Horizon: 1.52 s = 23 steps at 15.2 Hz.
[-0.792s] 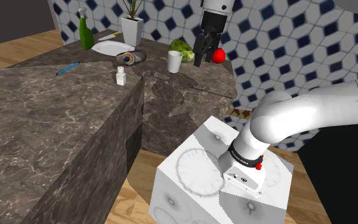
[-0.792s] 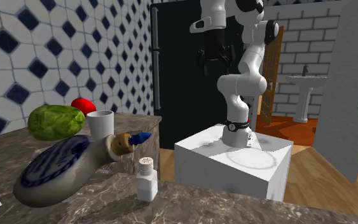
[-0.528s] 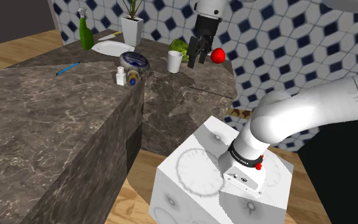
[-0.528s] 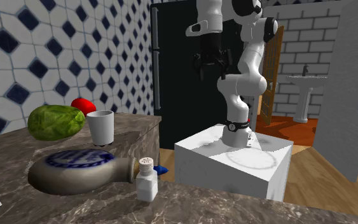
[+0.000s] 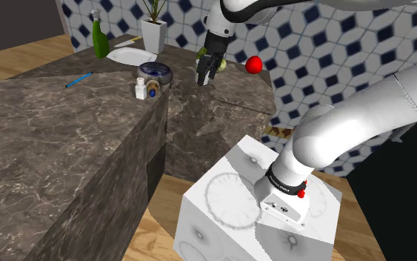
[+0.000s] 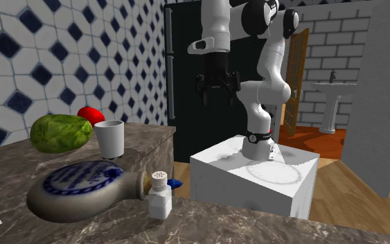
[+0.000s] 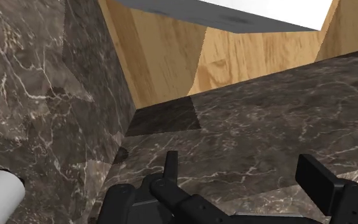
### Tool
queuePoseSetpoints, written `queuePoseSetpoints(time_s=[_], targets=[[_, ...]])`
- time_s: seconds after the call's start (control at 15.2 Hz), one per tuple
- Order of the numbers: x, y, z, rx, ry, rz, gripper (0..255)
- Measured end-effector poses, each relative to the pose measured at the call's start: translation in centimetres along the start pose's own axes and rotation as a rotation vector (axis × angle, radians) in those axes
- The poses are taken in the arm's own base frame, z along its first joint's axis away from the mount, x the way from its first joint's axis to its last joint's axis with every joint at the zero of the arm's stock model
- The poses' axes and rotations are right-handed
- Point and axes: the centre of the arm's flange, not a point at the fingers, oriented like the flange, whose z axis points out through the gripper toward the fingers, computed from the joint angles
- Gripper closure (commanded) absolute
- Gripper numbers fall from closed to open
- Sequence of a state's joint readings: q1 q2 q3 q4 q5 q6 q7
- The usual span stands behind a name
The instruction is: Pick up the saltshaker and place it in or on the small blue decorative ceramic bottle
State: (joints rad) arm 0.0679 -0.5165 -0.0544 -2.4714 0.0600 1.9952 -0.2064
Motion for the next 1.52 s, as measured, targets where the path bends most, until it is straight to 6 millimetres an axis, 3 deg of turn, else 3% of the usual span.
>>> queuePoseSetpoints(time_s=[0.66,1.52], targets=[[9.7,2.1,6.7,-0.002,0.107,-0.157,0],[22.7,1.6,13.8,-0.004,0.238,-0.351,0]])
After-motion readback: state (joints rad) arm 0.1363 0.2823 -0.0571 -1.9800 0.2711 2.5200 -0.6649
